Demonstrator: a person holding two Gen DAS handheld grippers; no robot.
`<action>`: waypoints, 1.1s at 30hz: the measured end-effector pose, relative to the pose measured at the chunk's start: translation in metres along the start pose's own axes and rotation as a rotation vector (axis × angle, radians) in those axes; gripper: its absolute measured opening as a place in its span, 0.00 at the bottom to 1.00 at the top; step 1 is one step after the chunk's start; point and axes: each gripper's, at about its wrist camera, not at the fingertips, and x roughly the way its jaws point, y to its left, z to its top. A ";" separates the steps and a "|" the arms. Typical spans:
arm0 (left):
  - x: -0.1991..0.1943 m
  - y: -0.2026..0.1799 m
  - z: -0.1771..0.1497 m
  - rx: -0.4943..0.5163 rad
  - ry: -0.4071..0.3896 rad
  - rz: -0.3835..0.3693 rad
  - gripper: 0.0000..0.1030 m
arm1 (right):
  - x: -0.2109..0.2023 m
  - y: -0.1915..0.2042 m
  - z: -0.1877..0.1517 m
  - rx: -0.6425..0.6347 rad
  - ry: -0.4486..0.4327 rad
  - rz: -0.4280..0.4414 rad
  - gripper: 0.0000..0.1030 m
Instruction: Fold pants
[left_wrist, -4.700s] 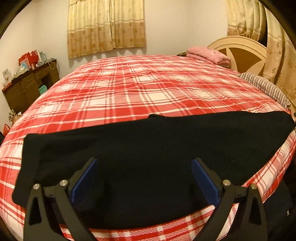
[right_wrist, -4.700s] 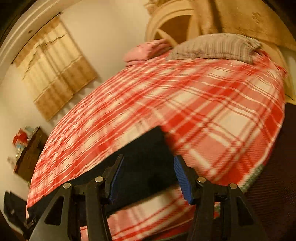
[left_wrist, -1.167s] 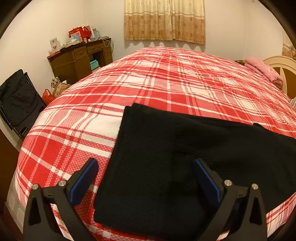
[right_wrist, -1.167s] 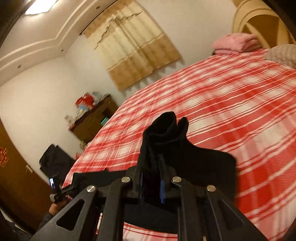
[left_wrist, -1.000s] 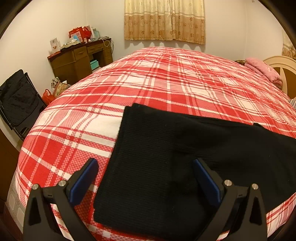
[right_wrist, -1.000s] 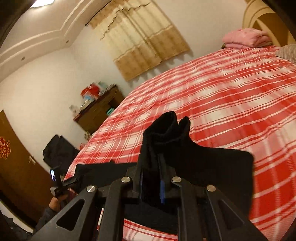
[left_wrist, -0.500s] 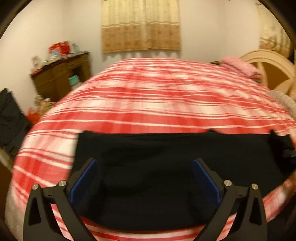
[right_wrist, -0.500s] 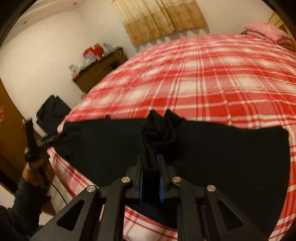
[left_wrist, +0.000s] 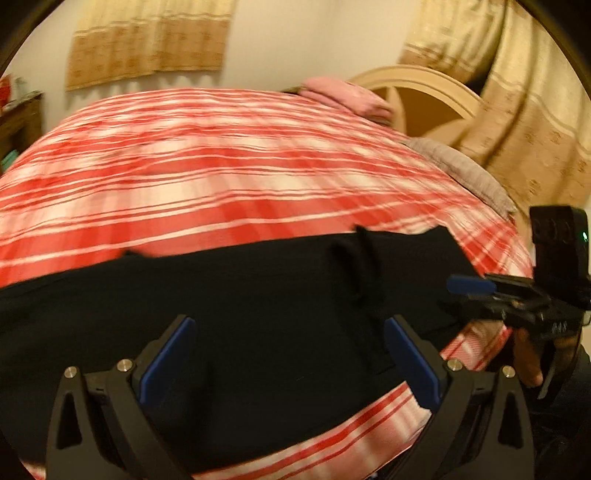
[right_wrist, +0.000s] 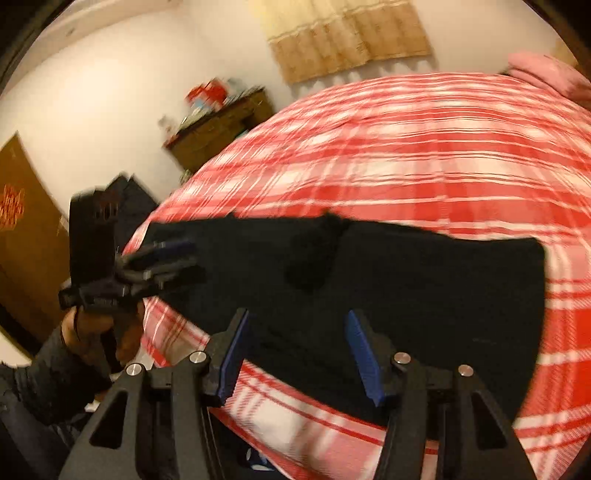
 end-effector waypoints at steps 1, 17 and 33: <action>0.007 -0.008 0.002 0.005 0.014 -0.016 0.98 | -0.004 -0.007 0.001 0.024 -0.020 -0.007 0.54; 0.066 -0.047 0.020 -0.057 0.156 -0.197 0.15 | -0.047 -0.049 -0.002 0.161 -0.263 -0.052 0.54; 0.008 0.017 0.014 -0.177 0.089 -0.130 0.13 | -0.050 -0.030 -0.002 0.100 -0.291 0.010 0.58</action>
